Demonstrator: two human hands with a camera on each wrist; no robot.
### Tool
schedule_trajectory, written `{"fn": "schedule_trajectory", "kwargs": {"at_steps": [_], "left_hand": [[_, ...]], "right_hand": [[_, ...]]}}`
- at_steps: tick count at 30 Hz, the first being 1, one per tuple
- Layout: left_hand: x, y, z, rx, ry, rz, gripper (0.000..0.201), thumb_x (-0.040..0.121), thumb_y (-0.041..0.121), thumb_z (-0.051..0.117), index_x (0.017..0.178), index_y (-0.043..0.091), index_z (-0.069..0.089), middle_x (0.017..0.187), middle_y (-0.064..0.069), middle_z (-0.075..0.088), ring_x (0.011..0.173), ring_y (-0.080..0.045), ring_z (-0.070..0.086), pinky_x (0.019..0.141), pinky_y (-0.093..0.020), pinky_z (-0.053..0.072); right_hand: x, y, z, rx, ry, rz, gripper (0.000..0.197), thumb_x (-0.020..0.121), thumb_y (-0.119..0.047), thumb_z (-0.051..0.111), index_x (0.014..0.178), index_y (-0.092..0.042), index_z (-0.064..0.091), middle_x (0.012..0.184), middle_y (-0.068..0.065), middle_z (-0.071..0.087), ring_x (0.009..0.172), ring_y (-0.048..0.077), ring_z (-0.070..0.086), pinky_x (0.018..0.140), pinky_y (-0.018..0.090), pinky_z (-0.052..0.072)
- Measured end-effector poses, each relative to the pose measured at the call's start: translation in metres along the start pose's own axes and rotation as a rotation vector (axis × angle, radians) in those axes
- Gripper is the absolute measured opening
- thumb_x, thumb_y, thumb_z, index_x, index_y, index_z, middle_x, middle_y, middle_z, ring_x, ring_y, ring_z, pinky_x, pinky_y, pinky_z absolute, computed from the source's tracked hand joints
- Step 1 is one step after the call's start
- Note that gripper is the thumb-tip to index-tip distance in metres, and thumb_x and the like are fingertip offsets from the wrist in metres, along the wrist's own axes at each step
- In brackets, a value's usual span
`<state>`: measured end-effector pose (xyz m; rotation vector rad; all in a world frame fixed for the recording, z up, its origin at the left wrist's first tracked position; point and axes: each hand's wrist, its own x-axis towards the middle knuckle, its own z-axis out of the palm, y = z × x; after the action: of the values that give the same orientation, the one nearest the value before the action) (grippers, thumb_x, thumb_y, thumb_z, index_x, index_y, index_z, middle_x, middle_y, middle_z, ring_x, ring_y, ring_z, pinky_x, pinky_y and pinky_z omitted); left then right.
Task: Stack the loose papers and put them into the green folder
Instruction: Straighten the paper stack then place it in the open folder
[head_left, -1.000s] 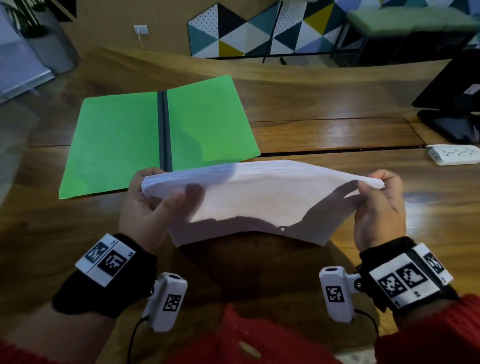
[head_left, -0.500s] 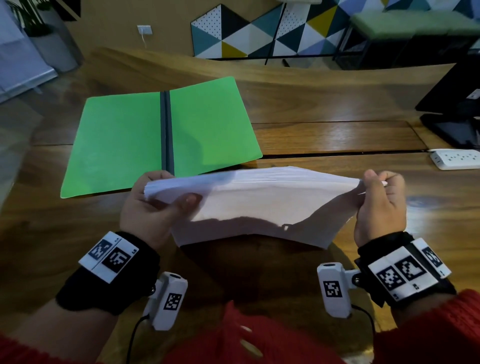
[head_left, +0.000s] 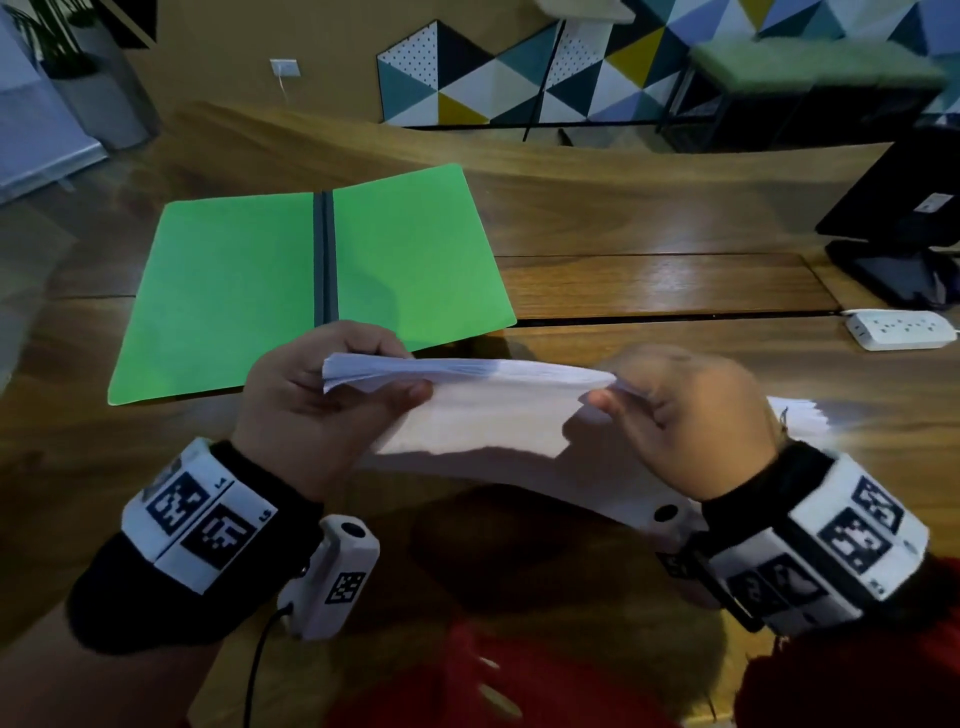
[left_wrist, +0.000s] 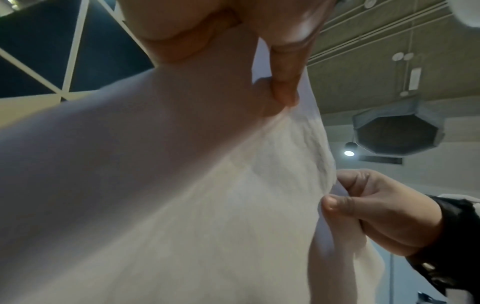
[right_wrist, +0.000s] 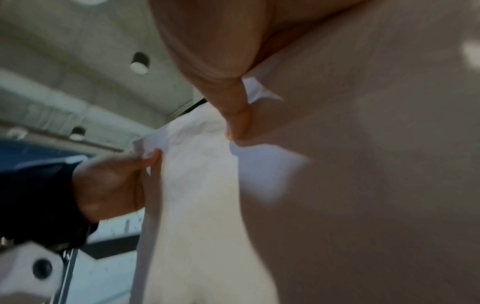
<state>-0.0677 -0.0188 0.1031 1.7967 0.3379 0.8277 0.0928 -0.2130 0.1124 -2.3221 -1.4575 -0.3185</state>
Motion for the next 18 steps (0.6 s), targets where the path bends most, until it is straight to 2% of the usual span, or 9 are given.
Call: {"fn": "schedule_trajectory", "kwargs": {"at_steps": [2, 4, 7, 10, 11, 12, 14, 16, 18], "left_hand": [[0.006, -0.002, -0.006, 0.102, -0.062, -0.011, 0.015, 0.058, 0.035, 0.070, 0.069, 0.044, 0.068, 0.068, 0.029, 0.067, 0.062, 0.007, 0.060, 0.059, -0.005, 0.045], [0.011, -0.012, -0.015, 0.278, -0.127, -0.118, 0.010, 0.056, 0.039, 0.074, 0.063, 0.043, 0.068, 0.054, 0.021, 0.065, 0.058, 0.000, 0.058, 0.053, -0.005, 0.042], [0.019, -0.032, -0.025, 0.280, -0.140, -0.304, 0.029, 0.065, 0.017, 0.079, 0.055, 0.042, 0.069, 0.049, 0.015, 0.067, 0.054, -0.009, 0.057, 0.049, -0.011, 0.047], [0.038, -0.038, -0.023, 0.225, -0.157, -0.394, 0.010, 0.070, 0.010, 0.073, 0.068, 0.021, 0.073, 0.063, -0.014, 0.065, 0.056, -0.017, 0.057, 0.050, -0.015, 0.049], [0.048, -0.038, -0.021, 0.234, -0.176, -0.407, 0.003, 0.071, 0.010, 0.073, 0.073, 0.010, 0.071, 0.065, -0.018, 0.061, 0.053, -0.017, 0.054, 0.048, -0.016, 0.047], [0.057, -0.041, -0.020, 0.243, -0.194, -0.406, 0.008, 0.072, 0.011, 0.073, 0.074, 0.004, 0.069, 0.065, -0.019, 0.058, 0.051, -0.018, 0.051, 0.047, -0.018, 0.046], [0.076, -0.045, -0.017, 0.229, -0.218, -0.428, 0.004, 0.072, 0.012, 0.073, 0.071, 0.010, 0.070, 0.064, -0.018, 0.060, 0.053, -0.020, 0.050, 0.051, -0.022, 0.045], [0.091, -0.055, -0.014, 0.232, -0.192, -0.444, 0.010, 0.073, 0.015, 0.072, 0.064, 0.020, 0.071, 0.051, -0.001, 0.064, 0.048, -0.014, 0.053, 0.048, -0.019, 0.046], [0.100, -0.072, -0.010, 0.194, -0.111, -0.449, 0.012, 0.080, 0.022, 0.066, 0.068, 0.023, 0.067, 0.050, 0.005, 0.063, 0.045, -0.003, 0.054, 0.046, -0.013, 0.046]], "right_hand": [[0.001, 0.006, -0.005, 0.106, 0.034, 0.024, 0.023, 0.080, -0.029, 0.060, 0.060, -0.017, 0.062, 0.054, -0.012, 0.042, 0.048, 0.017, 0.052, 0.047, 0.021, 0.035], [0.002, 0.011, -0.013, 0.298, 0.072, 0.103, 0.021, 0.077, -0.025, 0.064, 0.057, -0.030, 0.056, 0.048, -0.013, 0.045, 0.049, 0.003, 0.045, 0.048, 0.015, 0.034], [0.005, 0.022, -0.021, 0.559, 0.087, 0.235, 0.029, 0.075, -0.028, 0.070, 0.055, -0.046, 0.058, 0.052, -0.025, 0.056, 0.049, -0.007, 0.047, 0.046, 0.005, 0.031], [0.009, 0.038, -0.011, 0.429, -0.035, 0.276, 0.019, 0.079, -0.030, 0.067, 0.065, -0.024, 0.055, 0.050, -0.010, 0.052, 0.052, 0.000, 0.046, 0.048, 0.010, 0.032], [0.011, 0.045, -0.007, 0.363, -0.081, 0.291, 0.019, 0.082, -0.026, 0.064, 0.070, -0.019, 0.052, 0.051, -0.008, 0.048, 0.055, 0.004, 0.047, 0.055, 0.018, 0.037], [0.014, 0.051, -0.002, 0.340, -0.125, 0.321, 0.017, 0.085, -0.019, 0.062, 0.073, -0.019, 0.049, 0.057, -0.009, 0.048, 0.061, 0.012, 0.050, 0.061, 0.028, 0.041], [0.018, 0.061, 0.008, 0.380, -0.174, 0.363, 0.031, 0.086, -0.003, 0.054, 0.074, -0.030, 0.044, 0.066, -0.009, 0.052, 0.070, 0.026, 0.052, 0.066, 0.035, 0.040], [0.022, 0.071, 0.021, 0.422, -0.127, 0.385, 0.043, 0.084, 0.005, 0.050, 0.069, -0.035, 0.045, 0.065, -0.007, 0.051, 0.070, 0.025, 0.050, 0.065, 0.035, 0.039], [0.024, 0.081, 0.035, 0.433, -0.093, 0.443, 0.036, 0.081, 0.005, 0.052, 0.067, -0.028, 0.045, 0.062, 0.002, 0.049, 0.068, 0.024, 0.047, 0.063, 0.036, 0.040]]}}
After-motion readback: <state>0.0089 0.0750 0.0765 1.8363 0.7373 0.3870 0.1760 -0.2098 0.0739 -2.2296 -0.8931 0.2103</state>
